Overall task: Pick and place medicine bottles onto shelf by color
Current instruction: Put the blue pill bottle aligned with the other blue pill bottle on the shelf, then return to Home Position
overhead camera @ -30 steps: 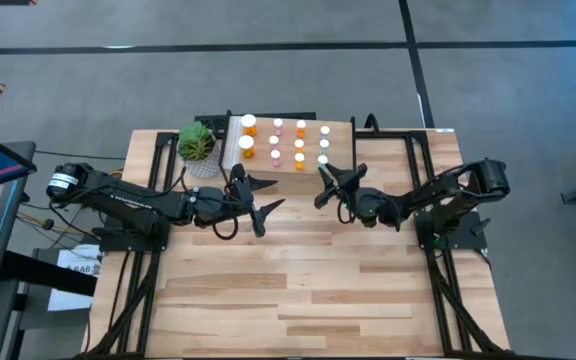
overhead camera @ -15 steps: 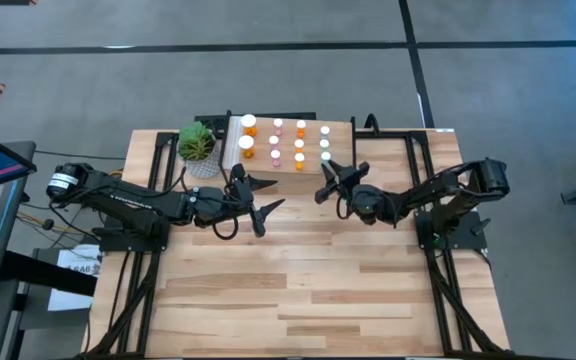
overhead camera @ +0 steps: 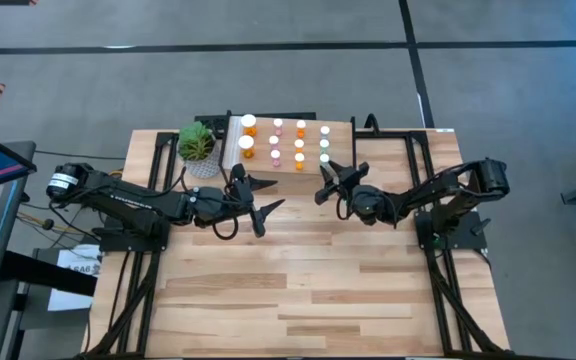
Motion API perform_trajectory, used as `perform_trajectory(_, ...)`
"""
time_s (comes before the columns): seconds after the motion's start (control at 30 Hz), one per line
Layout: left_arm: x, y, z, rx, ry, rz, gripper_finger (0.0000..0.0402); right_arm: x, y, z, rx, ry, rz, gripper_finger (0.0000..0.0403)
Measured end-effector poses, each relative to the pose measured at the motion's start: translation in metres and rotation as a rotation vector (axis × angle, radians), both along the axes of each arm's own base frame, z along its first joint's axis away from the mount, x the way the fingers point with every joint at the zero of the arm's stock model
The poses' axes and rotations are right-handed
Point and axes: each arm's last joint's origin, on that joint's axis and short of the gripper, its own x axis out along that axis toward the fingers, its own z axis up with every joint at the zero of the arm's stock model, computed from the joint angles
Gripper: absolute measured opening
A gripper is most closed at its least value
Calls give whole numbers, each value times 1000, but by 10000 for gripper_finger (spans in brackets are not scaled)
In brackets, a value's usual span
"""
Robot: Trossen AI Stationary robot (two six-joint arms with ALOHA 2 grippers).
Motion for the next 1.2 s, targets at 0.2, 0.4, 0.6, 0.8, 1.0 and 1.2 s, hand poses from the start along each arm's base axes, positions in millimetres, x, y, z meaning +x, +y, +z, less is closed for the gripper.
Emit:
perform_trajectory(0.2,0,0,0,-2,-1,-6,233,0,2,0,-4,5,9,186)
perform_trajectory(0.4,0,-1,0,-5,2,-10,233,0,13,0,-26,32,-8,200)
perform_trajectory(0.6,0,-1,-1,-5,5,-11,233,-1,25,0,-57,71,-7,203)
perform_trajectory(0.8,0,-1,-1,-7,4,-11,233,-1,34,0,-72,89,20,203)
perform_trajectory(1.0,0,-2,-2,-7,16,-13,233,-6,51,12,-95,82,80,199)
perform_trajectory(1.2,-11,-7,9,-11,-4,-37,233,-23,79,37,-152,113,207,198)
